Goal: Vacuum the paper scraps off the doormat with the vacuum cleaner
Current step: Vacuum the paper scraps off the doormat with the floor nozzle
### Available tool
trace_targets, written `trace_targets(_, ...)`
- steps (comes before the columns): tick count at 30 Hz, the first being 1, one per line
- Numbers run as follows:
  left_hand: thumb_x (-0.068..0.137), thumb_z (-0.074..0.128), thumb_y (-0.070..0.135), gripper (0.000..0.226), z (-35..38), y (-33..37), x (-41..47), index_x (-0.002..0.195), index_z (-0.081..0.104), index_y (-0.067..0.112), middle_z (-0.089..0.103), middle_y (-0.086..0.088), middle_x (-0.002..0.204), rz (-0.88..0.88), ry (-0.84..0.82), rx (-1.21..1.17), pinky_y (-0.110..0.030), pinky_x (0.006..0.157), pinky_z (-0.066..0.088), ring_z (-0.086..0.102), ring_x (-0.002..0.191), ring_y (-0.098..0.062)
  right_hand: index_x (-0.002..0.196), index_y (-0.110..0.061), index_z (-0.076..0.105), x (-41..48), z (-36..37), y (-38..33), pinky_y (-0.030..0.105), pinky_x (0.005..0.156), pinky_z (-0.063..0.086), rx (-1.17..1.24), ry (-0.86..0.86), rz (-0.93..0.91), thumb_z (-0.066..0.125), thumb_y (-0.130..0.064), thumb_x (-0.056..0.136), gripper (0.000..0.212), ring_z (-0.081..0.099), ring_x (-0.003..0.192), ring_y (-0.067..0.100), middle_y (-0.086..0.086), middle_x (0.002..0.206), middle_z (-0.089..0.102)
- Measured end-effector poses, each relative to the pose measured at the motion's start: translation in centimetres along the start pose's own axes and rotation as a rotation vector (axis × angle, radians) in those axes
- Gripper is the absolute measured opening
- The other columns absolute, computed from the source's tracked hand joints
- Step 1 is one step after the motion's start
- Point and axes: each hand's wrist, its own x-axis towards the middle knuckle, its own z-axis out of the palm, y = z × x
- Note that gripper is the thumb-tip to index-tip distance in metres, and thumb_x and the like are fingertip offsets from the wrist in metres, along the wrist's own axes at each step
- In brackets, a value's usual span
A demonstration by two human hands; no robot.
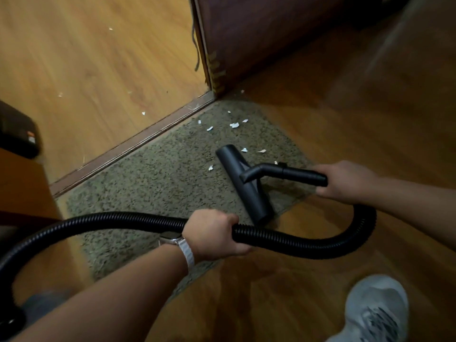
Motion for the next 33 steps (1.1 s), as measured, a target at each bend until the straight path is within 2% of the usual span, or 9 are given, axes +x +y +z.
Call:
trace_targets(3,0.073,0.051,0.084,0.061,-0.2,-0.2,-0.1,0.081,0.058,0.024,0.058,0.008,0.069,-0.018,0.022,-0.024,-0.028,0.063,0.049,0.066,0.072,-0.017,0.137,-0.034,0.049,-0.5,0.1,0.2,0.024,0.042,0.035,0.005,0.032,0.048,0.058,-0.042,0.096,0.043,0.055,0.056,0.011,-0.005,0.074,0.059)
trace_targets(9,0.072,0.051,0.084,0.061,-0.2,0.0,-0.2,0.081,0.059,0.024,0.053,0.009,0.067,-0.016,0.028,-0.035,-0.027,0.061,0.045,0.065,0.072,-0.017,0.133,-0.030,0.052,-1.1,0.3,0.7,0.026,0.044,0.037,0.003,0.033,0.095,0.059,-0.042,0.096,0.040,0.058,0.059,0.014,-0.003,0.076,0.061)
trace_targets(15,0.073,0.051,0.083,0.060,-0.4,0.0,-0.5,0.079,0.055,0.024,0.050,0.009,0.067,0.021,0.008,-0.010,-0.028,0.064,0.047,0.066,0.075,-0.018,0.125,-0.031,0.055,-1.3,1.3,-0.7,0.024,0.045,0.037,-0.089,-0.049,-0.037,0.057,-0.039,0.095,0.031,0.056,0.058,0.009,-0.007,0.074,0.060)
trace_targets(20,0.073,0.052,0.083,0.058,-0.6,0.0,-0.2,0.075,0.050,0.025,0.047,0.009,0.063,0.034,0.003,-0.014,-0.025,0.059,0.037,0.064,0.071,-0.016,0.122,-0.032,0.054,-1.4,1.5,-0.9,0.028,0.051,0.045,-0.128,-0.059,-0.060,0.056,-0.040,0.095,0.028,0.057,0.061,0.009,-0.007,0.075,0.060)
trace_targets(22,0.073,0.052,0.083,0.059,-0.6,0.1,-0.1,0.076,0.051,0.024,0.046,0.009,0.063,0.022,0.006,-0.012,-0.026,0.059,0.038,0.064,0.072,-0.017,0.123,-0.030,0.055,-1.5,1.2,-0.1,0.031,0.052,0.047,-0.112,-0.035,-0.017,0.057,-0.039,0.095,0.029,0.058,0.062,0.011,-0.006,0.076,0.060)
trace_targets(26,0.073,0.051,0.084,0.061,-0.6,0.4,0.1,0.079,0.056,0.023,0.049,0.009,0.063,0.013,0.025,-0.028,-0.027,0.062,0.045,0.064,0.071,-0.016,0.128,-0.029,0.053,-2.0,0.6,1.4,0.026,0.047,0.040,-0.075,0.014,0.097,0.057,-0.041,0.096,0.035,0.056,0.061,0.011,-0.005,0.077,0.059)
trace_targets(28,0.072,0.051,0.084,0.061,-0.5,0.5,0.2,0.078,0.056,0.024,0.049,0.009,0.063,0.011,0.029,-0.038,-0.026,0.060,0.044,0.063,0.069,-0.015,0.127,-0.028,0.053,-2.0,0.6,1.7,0.027,0.048,0.043,-0.062,0.013,0.122,0.057,-0.042,0.096,0.034,0.058,0.063,0.013,-0.003,0.079,0.060)
trace_targets(33,0.072,0.050,0.084,0.059,-0.6,0.2,-0.1,0.077,0.052,0.025,0.053,0.009,0.065,0.013,0.011,-0.024,-0.027,0.061,0.046,0.064,0.071,-0.016,0.121,-0.028,0.055,-1.4,1.5,0.2,0.026,0.050,0.044,-0.048,-0.026,0.052,0.057,-0.040,0.095,0.029,0.058,0.066,0.011,-0.005,0.080,0.059)
